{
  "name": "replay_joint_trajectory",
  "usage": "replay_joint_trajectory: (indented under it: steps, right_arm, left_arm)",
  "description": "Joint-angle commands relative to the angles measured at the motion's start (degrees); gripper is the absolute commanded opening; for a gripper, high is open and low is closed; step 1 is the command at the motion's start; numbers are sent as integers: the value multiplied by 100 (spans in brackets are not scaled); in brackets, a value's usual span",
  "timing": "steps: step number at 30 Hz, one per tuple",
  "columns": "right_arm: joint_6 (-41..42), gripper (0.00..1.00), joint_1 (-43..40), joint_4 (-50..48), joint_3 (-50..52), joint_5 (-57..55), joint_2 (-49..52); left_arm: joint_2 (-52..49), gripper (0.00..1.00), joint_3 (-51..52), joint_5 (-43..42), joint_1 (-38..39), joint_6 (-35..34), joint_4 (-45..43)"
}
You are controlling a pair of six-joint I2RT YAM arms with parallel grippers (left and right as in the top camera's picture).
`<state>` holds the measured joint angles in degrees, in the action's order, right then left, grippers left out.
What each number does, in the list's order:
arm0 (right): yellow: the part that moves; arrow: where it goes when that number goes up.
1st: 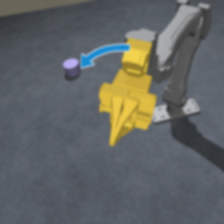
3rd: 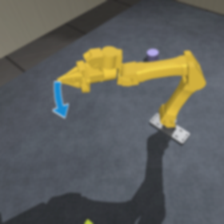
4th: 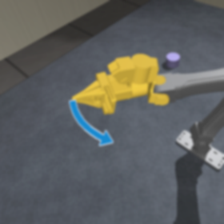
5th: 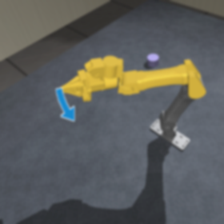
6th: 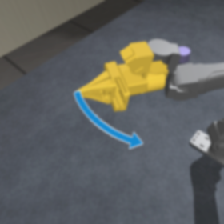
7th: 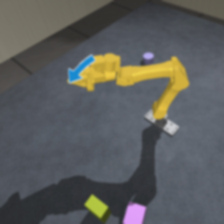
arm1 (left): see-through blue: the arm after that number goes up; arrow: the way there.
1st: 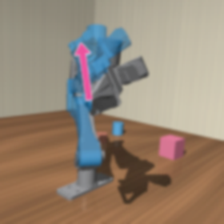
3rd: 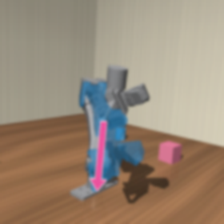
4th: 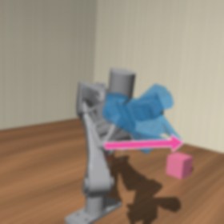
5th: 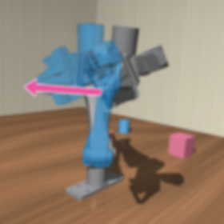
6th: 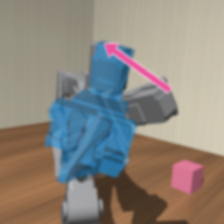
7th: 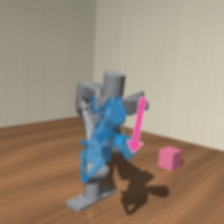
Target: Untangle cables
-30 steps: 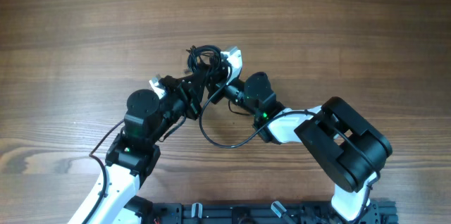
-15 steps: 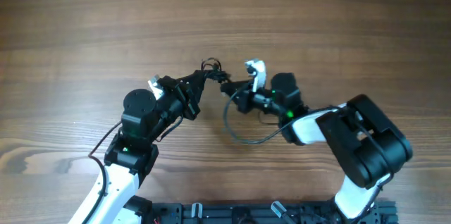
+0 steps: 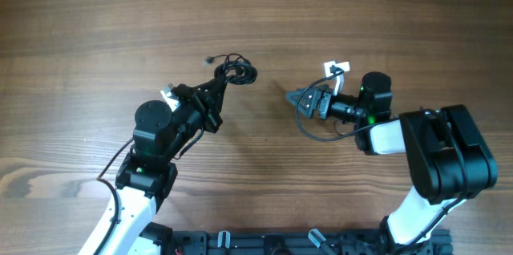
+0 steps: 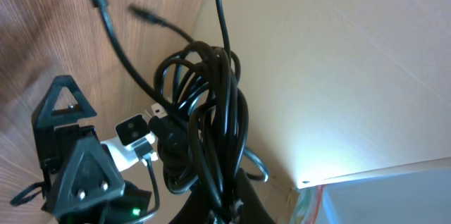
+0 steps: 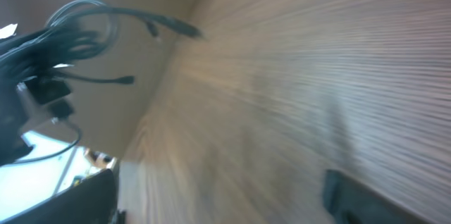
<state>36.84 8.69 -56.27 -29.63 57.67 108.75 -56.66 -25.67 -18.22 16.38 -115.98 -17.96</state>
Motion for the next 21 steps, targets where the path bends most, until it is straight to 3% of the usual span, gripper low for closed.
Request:
replay_joint_trajectory:
  steps: [1,5,9,11,13,14,15,18,20,21]
  right_arm:
    - [87,100,525,-343,24,367,52]
    - [55,100,1384,-918,24,-247,52]
    - [-804,99,2452,-922,2,-3379,52]
    - [-1325,89,2999,-925,-133,-4649,52]
    - [-1891,78,3348,-920,-330,-5053,52]
    - [-2197,42,3526,-876,-509,-5296,55]
    - [-2188,40,3560,-804,-599,-5480,55]
    - [-2205,51,3554,-623,-898,-5683,92]
    - [-2186,49,3550,-625,-1143,-5619,170]
    - [-2092,43,3550,-625,-1220,-5617,190]
  left_arm:
    - [68,4,-90,111,-11,-901,-28]
    - [68,4,-90,114,-11,-901,-26]
    - [68,4,-90,90,-11,-901,-26]
    - [68,4,-90,90,-11,-901,-26]
    - [68,4,-90,61,-11,-901,-26]
    - [68,4,-90,2,-11,-901,-26]
    - [68,4,-90,-22,-11,-901,-26]
    - [68,4,-90,-39,-11,-901,-24]
    - [66,4,-90,-37,-11,-901,-22]
    - [66,4,-90,-35,-11,-901,-22]
